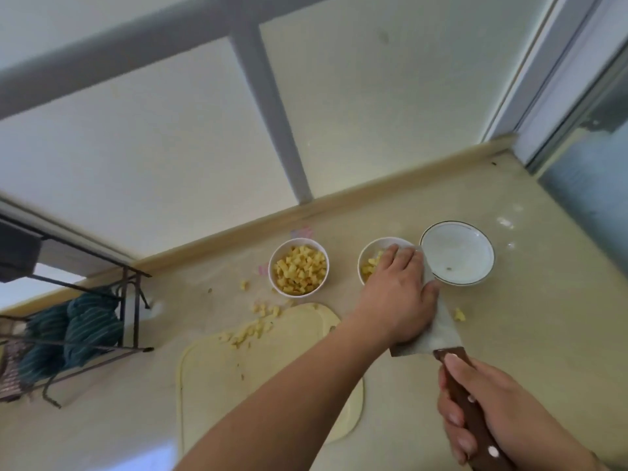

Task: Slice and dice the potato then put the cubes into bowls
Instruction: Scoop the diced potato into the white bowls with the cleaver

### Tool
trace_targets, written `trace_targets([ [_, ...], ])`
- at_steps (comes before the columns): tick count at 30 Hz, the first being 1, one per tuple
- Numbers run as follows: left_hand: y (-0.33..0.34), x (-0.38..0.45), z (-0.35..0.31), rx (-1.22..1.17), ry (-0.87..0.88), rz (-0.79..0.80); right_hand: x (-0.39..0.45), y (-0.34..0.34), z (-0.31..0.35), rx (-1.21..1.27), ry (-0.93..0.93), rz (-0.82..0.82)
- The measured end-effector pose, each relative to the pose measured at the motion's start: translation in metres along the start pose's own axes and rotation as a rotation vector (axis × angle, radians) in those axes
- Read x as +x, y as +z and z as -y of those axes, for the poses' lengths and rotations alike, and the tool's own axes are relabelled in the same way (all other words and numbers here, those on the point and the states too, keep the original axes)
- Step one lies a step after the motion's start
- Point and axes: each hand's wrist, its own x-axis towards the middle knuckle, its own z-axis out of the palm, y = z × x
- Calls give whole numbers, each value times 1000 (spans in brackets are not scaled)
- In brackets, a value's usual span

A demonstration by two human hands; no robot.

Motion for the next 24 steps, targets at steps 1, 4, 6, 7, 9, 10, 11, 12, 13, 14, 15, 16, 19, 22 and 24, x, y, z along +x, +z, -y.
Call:
trace_targets([
  [1,1,3,3,-16,-9,10,1,0,1,-3,13,-1],
  [4,6,11,11,-68,-14,37,2,1,2,-12,51,-6],
  [6,9,16,17,-94,6,35,1,3,5,-1,72,-2],
  [7,10,19,22,-106,17,33,0,4,7,1,84,1],
  [9,9,25,29,-114,56,18,-1,5,8,3,103,4],
  [10,9,28,33,-113,82,-1,-1,5,8,5,111,4],
  [11,11,31,38,-105,101,-28,-1,4,8,6,117,3],
  [12,13,33,43,-87,117,-57,-1,3,8,7,119,1],
  [13,15,36,48,-76,129,-89,-2,3,7,6,120,-2],
  [14,17,39,52,-67,139,-114,-2,2,7,3,123,-7],
  [15,19,41,55,-62,148,-135,-2,1,7,-1,127,-11],
  [16,19,43,57,-57,165,-156,-3,1,7,-5,129,-13],
  [19,23,52,63,-27,243,-230,-3,0,8,-12,129,-22],
  [22,24,60,67,95,263,-243,-4,-7,6,-58,130,-28],
  [24,23,62,67,194,247,-223,-7,-12,6,-103,134,-26],
])
